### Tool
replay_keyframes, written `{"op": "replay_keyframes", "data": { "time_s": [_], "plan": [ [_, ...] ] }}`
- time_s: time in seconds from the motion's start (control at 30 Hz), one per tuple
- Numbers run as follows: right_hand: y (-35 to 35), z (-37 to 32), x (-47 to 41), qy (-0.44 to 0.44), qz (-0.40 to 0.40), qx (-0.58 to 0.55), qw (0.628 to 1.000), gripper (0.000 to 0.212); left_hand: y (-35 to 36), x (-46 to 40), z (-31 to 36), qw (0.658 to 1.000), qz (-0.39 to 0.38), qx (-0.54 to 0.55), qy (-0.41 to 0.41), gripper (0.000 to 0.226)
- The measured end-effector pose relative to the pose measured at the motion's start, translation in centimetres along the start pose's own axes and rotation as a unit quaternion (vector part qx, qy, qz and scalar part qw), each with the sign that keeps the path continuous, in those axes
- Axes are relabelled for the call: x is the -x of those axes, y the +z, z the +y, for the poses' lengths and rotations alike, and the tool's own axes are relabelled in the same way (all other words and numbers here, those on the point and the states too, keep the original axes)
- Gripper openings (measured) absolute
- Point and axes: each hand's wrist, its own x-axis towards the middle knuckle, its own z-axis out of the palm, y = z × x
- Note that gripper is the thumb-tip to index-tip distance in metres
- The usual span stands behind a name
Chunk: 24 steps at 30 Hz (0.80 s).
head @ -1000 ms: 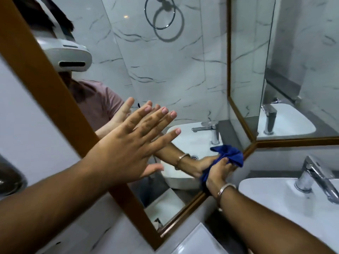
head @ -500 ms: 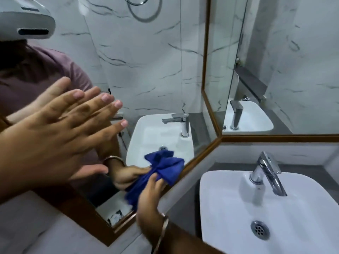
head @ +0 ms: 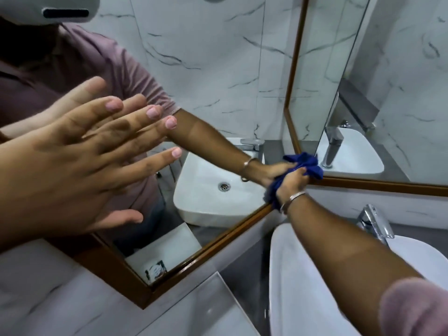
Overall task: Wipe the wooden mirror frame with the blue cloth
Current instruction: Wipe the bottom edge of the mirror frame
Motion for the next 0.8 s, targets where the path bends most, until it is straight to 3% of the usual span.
{"op": "replay_keyframes", "data": {
  "time_s": [0.23, 0.4, 0.57, 0.8],
  "plan": [
    [-0.2, -0.9, 0.5, 0.010, -0.011, -0.045, 0.999, 0.042, -3.9, -0.4, 2.0, 0.988, 0.089, -0.121, 0.019, 0.095],
    [-1.9, 3.2, 10.2, -0.041, -0.050, -0.032, 0.997, 0.038, -6.3, -0.5, 2.7, 0.985, 0.046, -0.161, 0.051, 0.095],
    [-4.5, 8.9, 18.6, 0.002, -0.133, -0.018, 0.991, 0.046, -7.7, -2.4, 1.9, 0.979, 0.058, -0.157, 0.112, 0.093],
    [-2.1, 5.7, 10.2, -0.064, -0.078, -0.023, 0.995, 0.040, -7.9, -2.4, 1.5, 0.979, 0.061, -0.125, 0.151, 0.095]
  ]
}}
